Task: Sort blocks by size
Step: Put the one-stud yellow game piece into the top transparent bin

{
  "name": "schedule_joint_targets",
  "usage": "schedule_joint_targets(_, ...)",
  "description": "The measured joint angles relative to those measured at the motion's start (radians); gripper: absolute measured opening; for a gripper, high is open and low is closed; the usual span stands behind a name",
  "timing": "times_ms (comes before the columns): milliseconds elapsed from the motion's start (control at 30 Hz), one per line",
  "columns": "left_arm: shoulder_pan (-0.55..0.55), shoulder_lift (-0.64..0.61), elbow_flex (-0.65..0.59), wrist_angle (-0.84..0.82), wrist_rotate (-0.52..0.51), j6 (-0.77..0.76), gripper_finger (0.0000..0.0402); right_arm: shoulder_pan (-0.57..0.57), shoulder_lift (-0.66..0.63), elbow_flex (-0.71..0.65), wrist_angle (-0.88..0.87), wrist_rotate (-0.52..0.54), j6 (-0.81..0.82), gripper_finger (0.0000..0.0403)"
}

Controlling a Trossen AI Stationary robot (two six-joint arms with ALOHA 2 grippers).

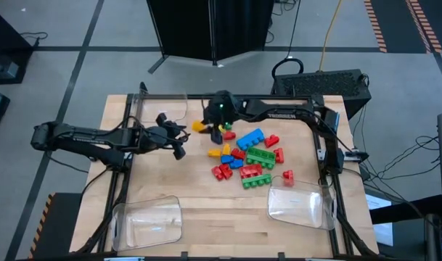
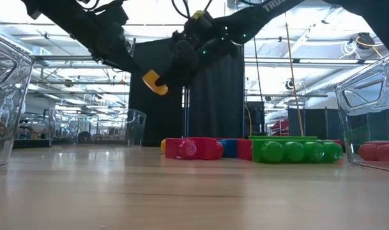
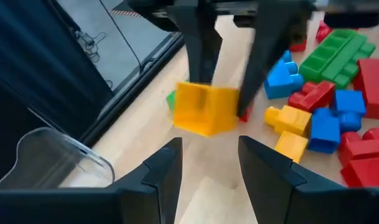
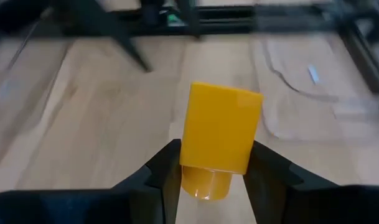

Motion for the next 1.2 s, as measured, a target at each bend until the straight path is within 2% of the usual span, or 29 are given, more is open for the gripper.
schedule_joint_targets(133, 0.001, 0.000, 0.000, 0.007, 0.033, 0.017, 0.0167, 0.051, -0.002, 0.001, -0.017, 0.076, -0.151, 0.0132)
schedule_joint_targets(300, 0.005, 0.000, 0.000, -0.004, 0.113, 0.017, 0.0223, 0.084, -0.002, 0.001, -0.017, 0.185, -0.208, 0.0132)
schedule_joint_targets(500, 0.006, 0.012, 0.000, 0.000, 0.103, 0.026, 0.0297, 0.088, -0.002, 0.001, -0.016, 0.189, -0.221, 0.0132)
schedule_joint_targets(667, 0.031, 0.042, 0.000, 0.010, 0.124, 0.059, 0.0325, 0.102, -0.002, 0.001, -0.008, 0.188, -0.238, 0.0132)
schedule_joint_targets(800, 0.058, 0.072, 0.000, 0.051, 0.183, 0.095, 0.0321, 0.112, -0.002, 0.001, 0.006, 0.188, -0.238, 0.0132)
schedule_joint_targets(900, 0.073, 0.087, 0.000, 0.074, 0.212, 0.098, 0.0302, 0.114, -0.003, 0.001, 0.009, 0.188, -0.234, 0.0132)
schedule_joint_targets(1200, 0.098, 0.088, 0.000, 0.080, 0.222, 0.097, 0.0189, 0.112, -0.003, 0.002, 0.001, 0.194, -0.227, 0.0132)
